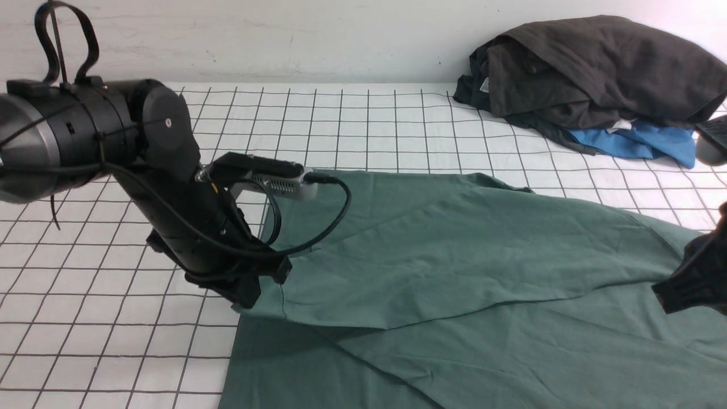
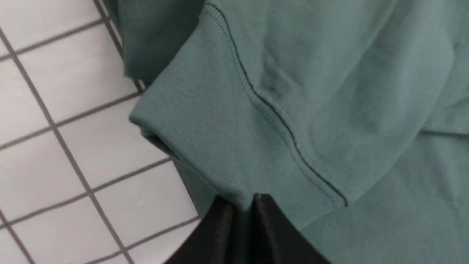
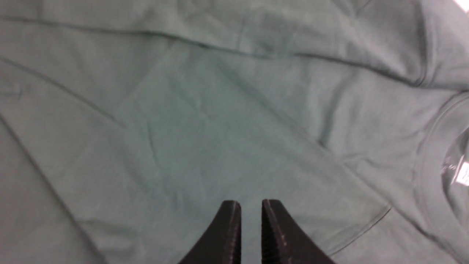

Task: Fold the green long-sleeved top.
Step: Use the left arm to drag and drop the cuff onto the cuff closest to the left arm, then use both arms simultaneously to clamp the lower edge of the clothing fabric

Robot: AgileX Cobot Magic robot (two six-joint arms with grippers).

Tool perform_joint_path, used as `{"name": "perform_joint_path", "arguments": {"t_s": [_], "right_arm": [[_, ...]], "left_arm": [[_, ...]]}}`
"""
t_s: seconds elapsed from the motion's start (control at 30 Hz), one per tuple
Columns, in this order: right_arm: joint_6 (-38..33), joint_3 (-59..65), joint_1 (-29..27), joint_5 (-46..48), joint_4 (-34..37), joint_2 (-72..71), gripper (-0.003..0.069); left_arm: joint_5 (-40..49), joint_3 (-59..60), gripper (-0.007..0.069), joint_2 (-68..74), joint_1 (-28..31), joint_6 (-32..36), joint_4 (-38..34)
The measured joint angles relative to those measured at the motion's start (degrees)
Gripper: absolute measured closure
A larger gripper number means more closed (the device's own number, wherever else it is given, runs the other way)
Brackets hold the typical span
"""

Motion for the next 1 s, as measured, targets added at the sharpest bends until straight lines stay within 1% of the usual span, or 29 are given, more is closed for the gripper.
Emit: {"name": "perform_joint_path", "arguments": {"t_s": [0.13,0.17,0.2,0.23,0.27,0.3,0.37,0.43,0.47,0.5,0.57,0.6,0.63,0.73,0.83,0.93,1.0], "right_arm": [[-3.08,-0.05,0.68,2.7,3.02,0.0,0.0575],[-3.36,-0.05,0.88,2.7,3.27,0.0,0.0575],[-4.35,-0.05,2.15,2.83,4.0,0.0,0.0575],[-4.62,-0.05,3.13,2.95,4.45,-0.06,0.0575],[-4.62,-0.05,3.34,2.95,4.57,-0.06,0.0575],[-4.93,-0.05,5.16,2.97,5.36,-0.45,0.0575],[-5.06,-0.05,7.75,3.02,6.58,-1.38,0.0573],[-5.27,-0.05,10.49,3.02,7.69,-2.66,0.0569],[-5.27,-0.05,10.49,3.02,7.69,-2.8,0.0568],[-5.32,-0.05,12.84,3.04,8.2,-3.99,0.0561],[-5.34,-0.05,14.22,3.09,8.43,-4.91,0.0555],[-5.45,0.05,15.86,3.11,8.57,-6.23,0.0538],[-5.45,0.19,16.28,3.11,8.66,-6.65,0.0531],[-6.16,1.54,17.25,3.27,8.66,-8.42,0.0478],[-6.72,3.64,17.42,3.51,8.36,-9.27,0.04],[-6.85,5.64,17.53,3.49,7.89,-9.28,0.0333],[-6.85,6.01,17.53,3.49,7.75,-9.28,0.0315]], "left_arm": [[-0.42,1.28,0.0392,0.0,-0.32,0.26,0.54],[-0.36,1.28,0.0373,0.0,-0.34,0.31,0.54],[-0.11,1.28,0.0302,-0.24,-0.4,0.67,0.47],[0.33,1.28,0.0262,-0.63,-0.4,1.18,0.34],[0.46,1.28,0.0262,-0.73,-0.4,1.18,0.28],[1.73,1.3,0.0208,-2.07,-0.82,2.07,0.06],[3.49,1.6,0.0165,-5.14,-2.74,3.48,0.26],[5.17,2.3,0.0153,-8.4,-5.91,4.77,0.54],[5.32,2.39,0.0151,-9.11,-6.33,5.07,0.54],[7.38,3.56,0.0148,-11.44,-10.15,6.89,0.89],[9.75,5.21,0.0146,-13.3,-13.82,8.44,1.53],[12.35,7.94,0.0146,-14.63,-18.1,10.79,2.38],[13.16,9.2,0.0146,-14.92,-19.61,11.3,2.76],[14.28,15.72,0.0146,-15.22,-25.54,15.27,5.11],[10.12,21.97,0.0146,-15.22,-29.61,18.59,7.52],[3.35,25.92,0.0146,-15.22,-31.08,19.83,9.38],[0.72,26.89,0.0146,-15.22,-31.21,19.87,10.3]]}}
